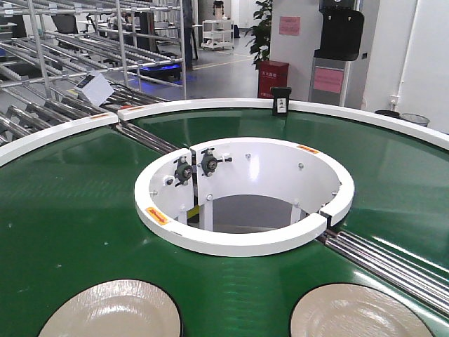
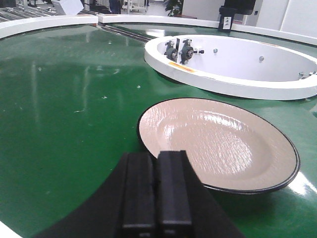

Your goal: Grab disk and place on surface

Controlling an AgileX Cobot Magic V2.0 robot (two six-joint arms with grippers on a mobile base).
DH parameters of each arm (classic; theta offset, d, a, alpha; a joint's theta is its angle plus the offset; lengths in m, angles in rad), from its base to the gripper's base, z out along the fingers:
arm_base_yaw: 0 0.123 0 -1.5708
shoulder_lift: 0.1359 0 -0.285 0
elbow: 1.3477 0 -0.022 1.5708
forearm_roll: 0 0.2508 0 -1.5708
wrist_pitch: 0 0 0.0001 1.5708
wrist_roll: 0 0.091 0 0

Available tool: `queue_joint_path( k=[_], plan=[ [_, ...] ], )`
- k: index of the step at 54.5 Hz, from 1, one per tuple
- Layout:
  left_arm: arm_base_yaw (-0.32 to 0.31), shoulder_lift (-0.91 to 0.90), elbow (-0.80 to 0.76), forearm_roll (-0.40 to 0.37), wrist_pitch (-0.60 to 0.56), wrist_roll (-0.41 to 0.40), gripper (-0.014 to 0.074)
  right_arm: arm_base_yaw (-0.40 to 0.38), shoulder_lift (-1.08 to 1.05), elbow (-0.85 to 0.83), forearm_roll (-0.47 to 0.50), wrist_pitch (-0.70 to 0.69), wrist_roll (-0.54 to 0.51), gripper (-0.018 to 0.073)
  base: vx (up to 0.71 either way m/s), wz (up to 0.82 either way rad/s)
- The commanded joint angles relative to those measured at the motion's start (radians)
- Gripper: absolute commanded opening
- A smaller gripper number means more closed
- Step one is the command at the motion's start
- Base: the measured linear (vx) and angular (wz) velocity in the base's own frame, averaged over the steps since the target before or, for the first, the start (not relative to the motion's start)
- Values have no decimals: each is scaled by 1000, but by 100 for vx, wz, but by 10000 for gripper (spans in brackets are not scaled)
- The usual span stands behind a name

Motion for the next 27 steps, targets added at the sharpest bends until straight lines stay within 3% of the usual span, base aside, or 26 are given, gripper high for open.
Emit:
queue_joint_path(
  k=[1,27],
  plan=[
    [-1,-13,-25,-2,-81,-4,-8,-5,-11,6,-6,-82,-1,-8,0,0],
    [-1,-13,-25,-3,-113,-5,-8,-5,-11,6,-6,-85,-1,-8,0,0]
  ],
)
